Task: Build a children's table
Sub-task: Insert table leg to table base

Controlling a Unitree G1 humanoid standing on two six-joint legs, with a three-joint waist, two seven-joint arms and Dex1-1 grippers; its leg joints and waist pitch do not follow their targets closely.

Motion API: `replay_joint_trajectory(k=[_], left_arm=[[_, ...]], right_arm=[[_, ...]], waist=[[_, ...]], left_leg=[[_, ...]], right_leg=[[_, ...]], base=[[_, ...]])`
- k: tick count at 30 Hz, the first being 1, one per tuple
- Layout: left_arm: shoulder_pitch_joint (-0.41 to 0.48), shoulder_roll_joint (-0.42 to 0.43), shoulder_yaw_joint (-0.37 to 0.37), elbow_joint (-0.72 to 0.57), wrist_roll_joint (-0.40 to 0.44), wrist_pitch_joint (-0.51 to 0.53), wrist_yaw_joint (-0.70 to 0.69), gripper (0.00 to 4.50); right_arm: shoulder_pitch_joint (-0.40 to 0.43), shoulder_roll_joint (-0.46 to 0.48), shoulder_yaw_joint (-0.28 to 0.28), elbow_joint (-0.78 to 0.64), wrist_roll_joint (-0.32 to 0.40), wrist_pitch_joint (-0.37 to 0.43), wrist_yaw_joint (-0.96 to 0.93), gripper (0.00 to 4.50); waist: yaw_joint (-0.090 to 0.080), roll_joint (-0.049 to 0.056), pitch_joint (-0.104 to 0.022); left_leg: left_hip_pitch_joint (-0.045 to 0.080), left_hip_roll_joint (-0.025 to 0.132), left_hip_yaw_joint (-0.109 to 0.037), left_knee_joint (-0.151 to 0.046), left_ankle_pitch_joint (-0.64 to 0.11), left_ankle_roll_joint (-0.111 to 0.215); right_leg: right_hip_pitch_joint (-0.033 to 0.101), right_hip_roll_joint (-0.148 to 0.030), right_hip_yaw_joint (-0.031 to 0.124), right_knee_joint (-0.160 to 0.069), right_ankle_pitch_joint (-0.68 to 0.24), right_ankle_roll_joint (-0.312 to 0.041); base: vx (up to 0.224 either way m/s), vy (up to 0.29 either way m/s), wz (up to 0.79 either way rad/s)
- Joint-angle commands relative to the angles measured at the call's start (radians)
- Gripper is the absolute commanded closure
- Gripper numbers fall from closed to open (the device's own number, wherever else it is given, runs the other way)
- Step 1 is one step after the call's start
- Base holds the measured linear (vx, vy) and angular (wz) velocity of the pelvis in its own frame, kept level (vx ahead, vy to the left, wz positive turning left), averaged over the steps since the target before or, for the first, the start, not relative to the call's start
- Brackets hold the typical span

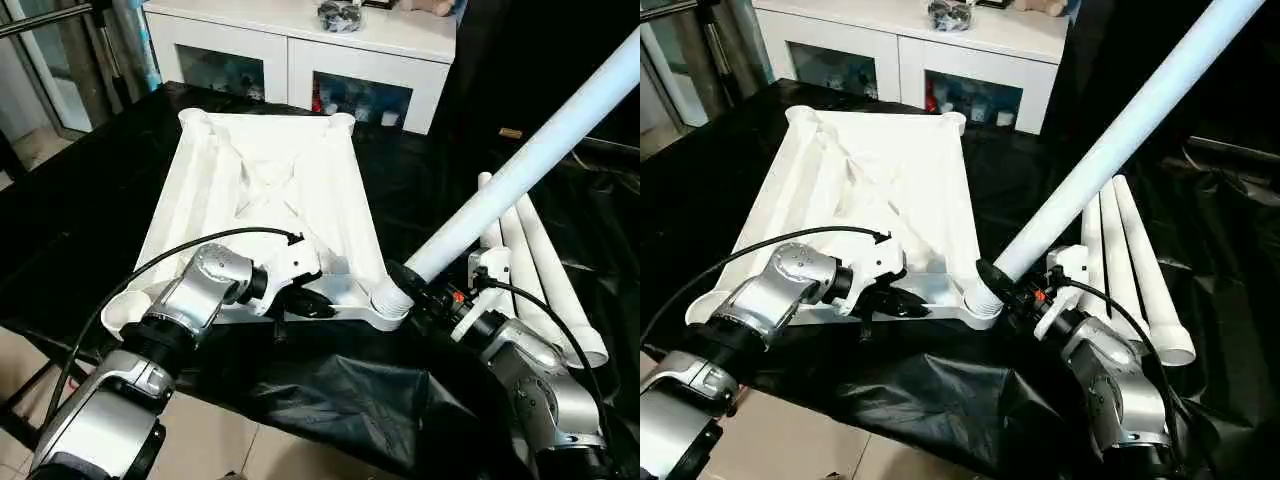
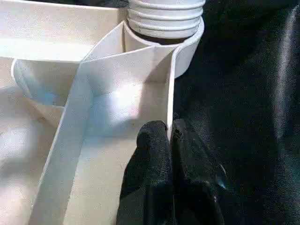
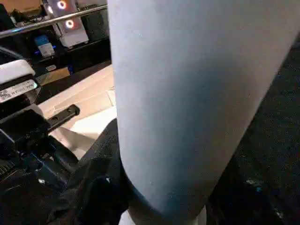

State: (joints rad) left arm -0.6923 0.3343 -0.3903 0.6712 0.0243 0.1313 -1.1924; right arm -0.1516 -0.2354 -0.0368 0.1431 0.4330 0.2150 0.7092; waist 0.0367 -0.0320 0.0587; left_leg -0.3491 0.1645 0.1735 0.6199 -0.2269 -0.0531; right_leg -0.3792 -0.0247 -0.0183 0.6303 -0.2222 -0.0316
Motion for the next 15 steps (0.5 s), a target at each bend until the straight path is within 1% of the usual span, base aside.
replay_joint_trajectory(k=[1, 2, 4, 6, 7, 9, 11, 12, 13, 15], left_arm=[[-0.036, 0.018, 0.031, 0.023, 0.025, 0.008, 0.057, 4.50], [-0.036, 0.018, 0.030, 0.023, 0.025, 0.007, 0.055, 4.50], [-0.035, 0.019, 0.029, 0.022, 0.025, 0.004, 0.050, 4.50], [-0.034, 0.019, 0.026, 0.021, 0.025, 0.001, 0.047, 4.50], [-0.033, 0.019, 0.026, 0.021, 0.026, 0.000, 0.047, 4.50], [-0.030, 0.020, 0.023, 0.018, 0.026, -0.001, 0.042, 4.50], [-0.029, 0.021, 0.022, 0.017, 0.026, -0.003, 0.038, 4.50], [-0.028, 0.021, 0.020, 0.016, 0.025, -0.004, 0.034, 4.50], [-0.027, 0.021, 0.019, 0.014, 0.025, -0.004, 0.031, 4.50], [-0.025, 0.023, 0.018, 0.011, 0.025, -0.006, 0.026, 4.50]], right_arm=[[0.032, -0.043, 0.050, 0.038, -0.074, 0.066, 0.011, 2.62], [0.029, -0.048, 0.059, 0.037, -0.080, 0.071, 0.014, 2.62], [0.014, -0.065, 0.086, 0.033, -0.101, 0.086, 0.023, 2.62], [-0.005, -0.080, 0.110, 0.036, -0.120, 0.101, 0.033, 2.62], [-0.009, -0.083, 0.115, 0.037, -0.124, 0.105, 0.035, 2.62], [-0.027, -0.097, 0.138, 0.045, -0.138, 0.114, 0.052, 2.62], [-0.037, -0.105, 0.151, 0.049, -0.142, 0.121, 0.059, 2.62], [-0.062, -0.114, 0.171, 0.069, -0.151, 0.126, 0.073, 2.62], [-0.074, -0.116, 0.179, 0.081, -0.157, 0.124, 0.081, 2.62], [-0.099, -0.120, 0.195, 0.104, -0.169, 0.124, 0.100, 2.62]], waist=[[-0.002, 0.015, -0.047], [-0.003, 0.014, -0.047], [-0.002, 0.015, -0.046], [-0.005, 0.011, -0.045], [-0.006, 0.014, -0.045], [-0.005, 0.014, -0.044], [-0.006, 0.014, -0.044], [-0.007, 0.008, -0.044], [-0.008, 0.012, -0.044], [-0.010, 0.012, -0.043]], left_leg=[[0.002, 0.074, -0.032, -0.093, -0.174, 0.015], [0.001, 0.073, -0.031, -0.093, -0.174, 0.015], [0.001, 0.073, -0.032, -0.092, -0.186, 0.016], [0.001, 0.073, -0.032, -0.093, -0.186, 0.015], [0.001, 0.073, -0.033, -0.093, -0.187, 0.015], [0.003, 0.073, -0.032, -0.092, -0.195, 0.013], [0.001, 0.073, -0.033, -0.093, -0.192, 0.013], [0.002, 0.074, -0.032, -0.093, -0.194, 0.015], [0.002, 0.074, -0.033, -0.094, -0.200, 0.013], [0.001, 0.074, -0.034, -0.094, -0.207, 0.011]], right_leg=[[0.040, -0.119, 0.059, -0.095, -0.169, -0.234], [0.040, -0.118, 0.059, -0.094, -0.170, -0.233], [0.039, -0.123, 0.061, -0.098, -0.206, -0.229], [0.038, -0.120, 0.060, -0.099, -0.223, -0.222], [0.038, -0.121, 0.060, -0.099, -0.233, -0.221], [0.035, -0.121, 0.061, -0.102, -0.253, -0.215], [0.036, -0.122, 0.061, -0.102, -0.253, -0.214], [0.035, -0.121, 0.061, -0.102, -0.260, -0.213], [0.034, -0.122, 0.060, -0.102, -0.274, -0.214], [0.033, -0.122, 0.061, -0.104, -0.289, -0.210]], base=[[0.000, 0.000, 0.00], [0.000, 0.000, 0.00], [0.000, 0.000, 0.00], [0.000, 0.000, 0.00], [0.000, 0.000, 0.00], [0.000, 0.000, 0.00], [0.000, 0.000, 0.00], [0.000, 0.000, 0.00], [0.000, 0.000, 0.00], [0.000, 0.000, 0.00]])
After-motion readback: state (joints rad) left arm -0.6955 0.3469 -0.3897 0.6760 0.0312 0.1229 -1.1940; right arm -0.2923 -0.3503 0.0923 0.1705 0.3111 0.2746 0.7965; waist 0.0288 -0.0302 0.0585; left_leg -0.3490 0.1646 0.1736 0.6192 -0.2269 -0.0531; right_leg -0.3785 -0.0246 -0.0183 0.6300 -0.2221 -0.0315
